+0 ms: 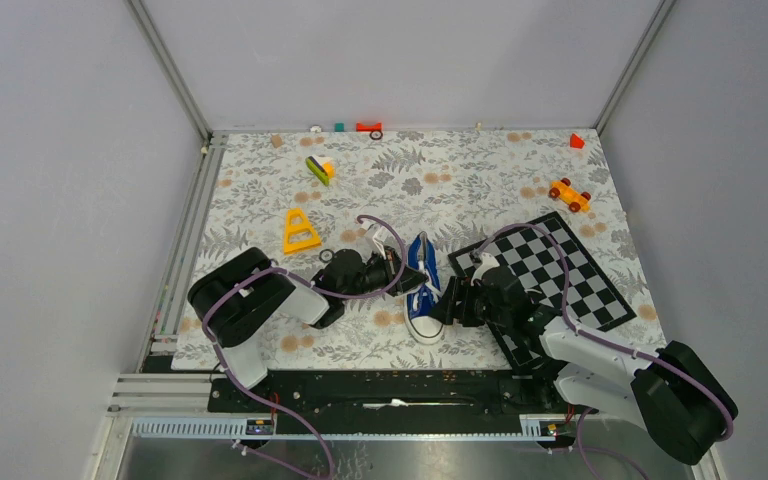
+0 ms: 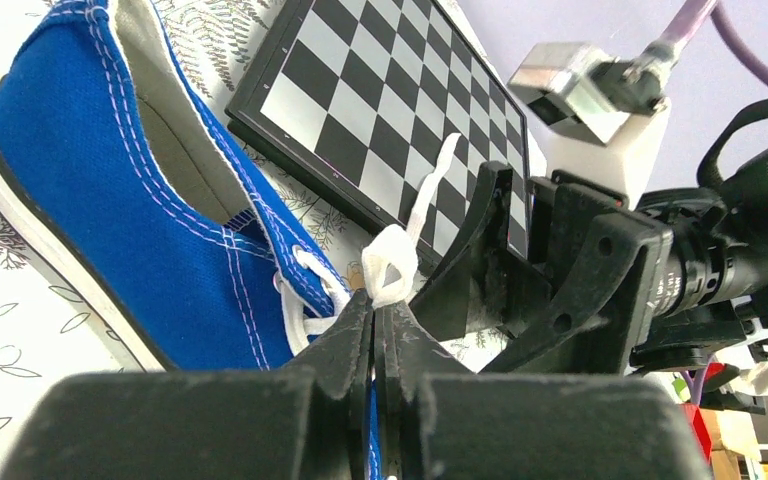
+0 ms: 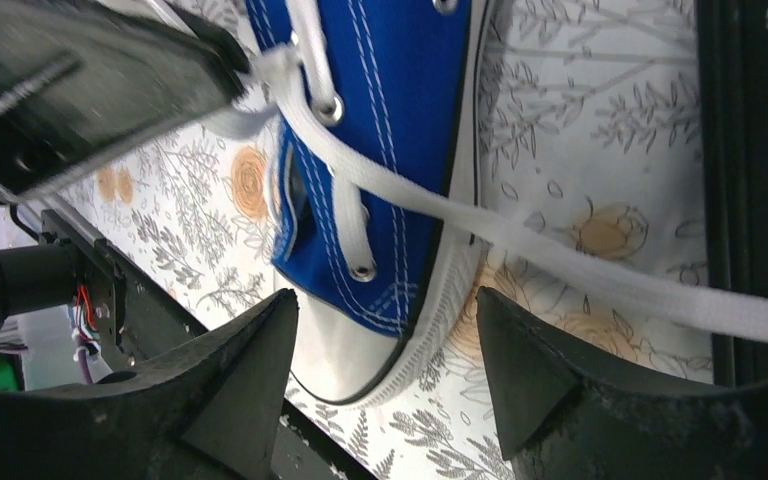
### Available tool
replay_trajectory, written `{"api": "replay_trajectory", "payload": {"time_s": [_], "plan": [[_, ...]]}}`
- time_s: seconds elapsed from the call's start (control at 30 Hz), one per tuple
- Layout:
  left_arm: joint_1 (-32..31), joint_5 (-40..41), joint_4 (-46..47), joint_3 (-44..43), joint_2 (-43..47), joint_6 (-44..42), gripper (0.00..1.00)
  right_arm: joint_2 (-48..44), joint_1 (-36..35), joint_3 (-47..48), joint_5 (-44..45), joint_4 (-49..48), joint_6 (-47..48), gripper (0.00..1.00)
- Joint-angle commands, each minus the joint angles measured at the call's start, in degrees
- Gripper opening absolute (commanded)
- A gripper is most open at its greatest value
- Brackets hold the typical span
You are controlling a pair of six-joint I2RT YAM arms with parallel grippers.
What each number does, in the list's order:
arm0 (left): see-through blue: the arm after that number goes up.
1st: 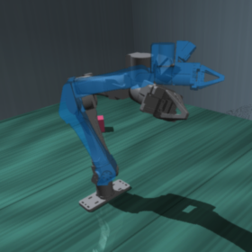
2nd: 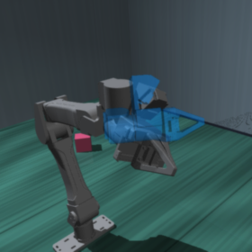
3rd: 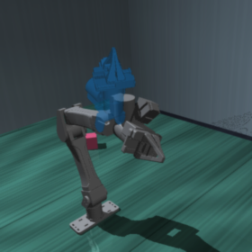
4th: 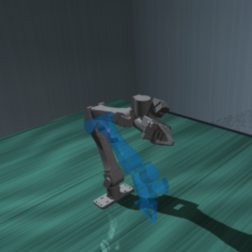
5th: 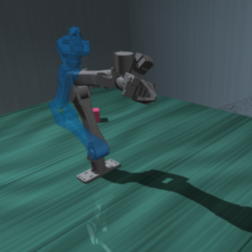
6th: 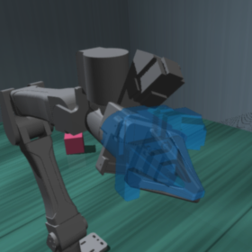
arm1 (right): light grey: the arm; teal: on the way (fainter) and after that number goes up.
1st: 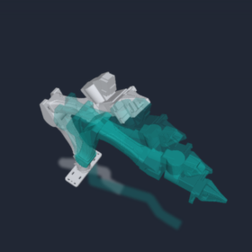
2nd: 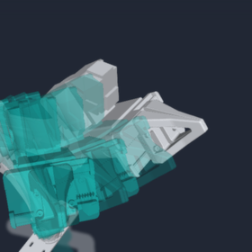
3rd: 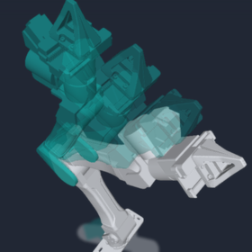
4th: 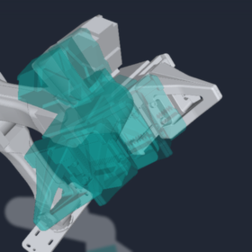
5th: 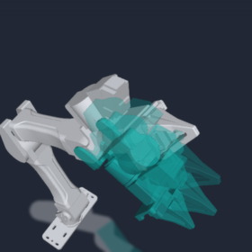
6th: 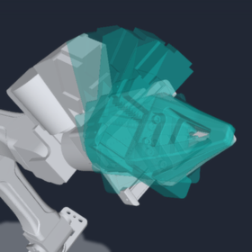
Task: Tie the shoes
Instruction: Adjust the shoe at the center of the board.
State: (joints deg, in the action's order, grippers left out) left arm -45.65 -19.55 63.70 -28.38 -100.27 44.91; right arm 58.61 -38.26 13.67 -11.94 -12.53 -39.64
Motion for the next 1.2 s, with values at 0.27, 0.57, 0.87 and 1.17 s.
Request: {"api": "replay_trajectory", "payload": {"time_s": [0.27, 0.57, 0.87, 1.17], "plan": [[-0.14, -3.83, 3.97, -1.65, -0.73, -0.26, 0.00, 10.99, -0.21, 7.24, 0.70, -6.52, 3.90, 0.45], [-0.14, -4.72, 5.71, 0.01, -0.31, -0.26, 0.00, 8.86, -0.30, 6.68, -3.98, -4.42, 5.58, 0.00], [-0.14, -5.59, 8.53, 4.31, 0.78, 0.49, 0.00, -2.20, -4.90, 4.72, 1.97, 3.91, -1.57, 0.00], [0.12, -14.21, 11.26, 3.86, -1.82, -0.72, 0.00, 1.18, -16.48, 3.07, 10.87, -3.33, -9.92, 0.36]]}}
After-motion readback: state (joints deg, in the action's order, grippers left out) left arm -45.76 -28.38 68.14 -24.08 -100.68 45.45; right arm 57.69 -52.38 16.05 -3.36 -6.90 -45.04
